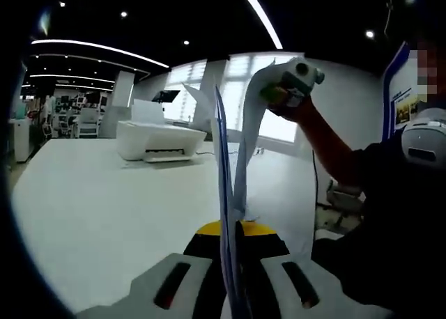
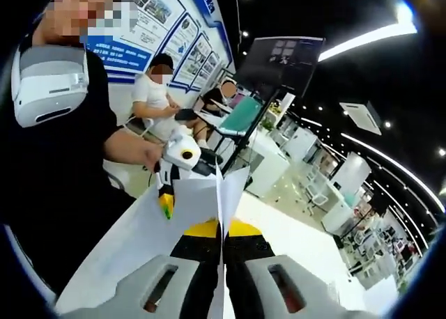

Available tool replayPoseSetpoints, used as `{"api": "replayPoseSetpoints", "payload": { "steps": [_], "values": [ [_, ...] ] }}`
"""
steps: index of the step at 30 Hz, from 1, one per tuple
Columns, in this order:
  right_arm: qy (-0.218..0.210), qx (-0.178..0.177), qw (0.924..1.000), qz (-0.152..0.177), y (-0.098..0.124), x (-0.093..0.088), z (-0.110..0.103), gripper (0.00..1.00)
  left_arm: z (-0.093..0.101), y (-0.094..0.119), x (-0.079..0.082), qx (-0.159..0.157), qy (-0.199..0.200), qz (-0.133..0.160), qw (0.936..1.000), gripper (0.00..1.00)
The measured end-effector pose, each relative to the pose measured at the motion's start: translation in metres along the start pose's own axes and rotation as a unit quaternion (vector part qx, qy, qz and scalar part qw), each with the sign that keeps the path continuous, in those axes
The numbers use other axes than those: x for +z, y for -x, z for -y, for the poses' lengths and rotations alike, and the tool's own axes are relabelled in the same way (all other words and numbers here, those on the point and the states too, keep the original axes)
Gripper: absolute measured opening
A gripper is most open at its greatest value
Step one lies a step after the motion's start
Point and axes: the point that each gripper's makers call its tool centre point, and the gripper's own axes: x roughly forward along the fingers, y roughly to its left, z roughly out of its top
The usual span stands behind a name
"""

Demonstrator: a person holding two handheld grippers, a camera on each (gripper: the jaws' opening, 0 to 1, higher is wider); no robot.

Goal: Organize the stack of printing papers by aligning and flattening the scattered papers on the table

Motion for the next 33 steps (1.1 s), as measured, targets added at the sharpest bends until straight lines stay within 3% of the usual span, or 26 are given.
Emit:
{"api": "replayPoseSetpoints", "payload": {
  "steps": [12, 21, 28, 33],
  "values": [
    [-0.038, 0.002, 0.9986, -0.038, -0.025, -0.028, 0.004, 0.00, 0.003, -0.006, -0.011, -0.022, 0.029, -0.008, 0.9993, 0.11],
    [-0.059, -0.008, 0.9946, -0.085, -0.043, -0.064, 0.010, 0.00, -0.002, -0.011, -0.020, -0.037, 0.059, -0.006, 0.9976, 0.10],
    [-0.079, -0.028, 0.9926, -0.088, -0.039, -0.079, 0.032, 0.00, -0.026, -0.015, -0.008, -0.010, 0.102, 0.035, 0.9941, 0.07],
    [-0.075, -0.033, 0.9914, -0.102, -0.039, -0.089, 0.040, 0.00, -0.039, -0.022, -0.003, 0.008, 0.108, 0.039, 0.9934, 0.08]
  ]
}}
